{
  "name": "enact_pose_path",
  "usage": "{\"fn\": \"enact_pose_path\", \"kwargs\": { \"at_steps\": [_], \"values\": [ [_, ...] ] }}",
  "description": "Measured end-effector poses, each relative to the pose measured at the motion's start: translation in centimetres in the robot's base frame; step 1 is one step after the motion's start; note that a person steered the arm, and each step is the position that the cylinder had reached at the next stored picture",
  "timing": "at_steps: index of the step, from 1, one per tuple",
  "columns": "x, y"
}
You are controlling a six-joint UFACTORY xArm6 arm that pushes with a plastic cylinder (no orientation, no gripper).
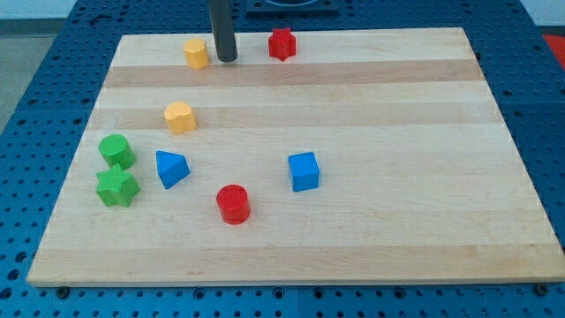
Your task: Move yellow hexagon towards top left
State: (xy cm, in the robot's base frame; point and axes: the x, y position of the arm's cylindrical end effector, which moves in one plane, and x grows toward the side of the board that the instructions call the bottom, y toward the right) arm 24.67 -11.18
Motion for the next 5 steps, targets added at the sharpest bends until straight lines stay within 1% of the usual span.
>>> {"fn": "enact_pose_path", "kwargs": {
  "at_steps": [3, 4, 5],
  "values": [
    [-0.3, -4.1],
    [0.3, -4.2],
    [1.8, -5.2]
  ]
}}
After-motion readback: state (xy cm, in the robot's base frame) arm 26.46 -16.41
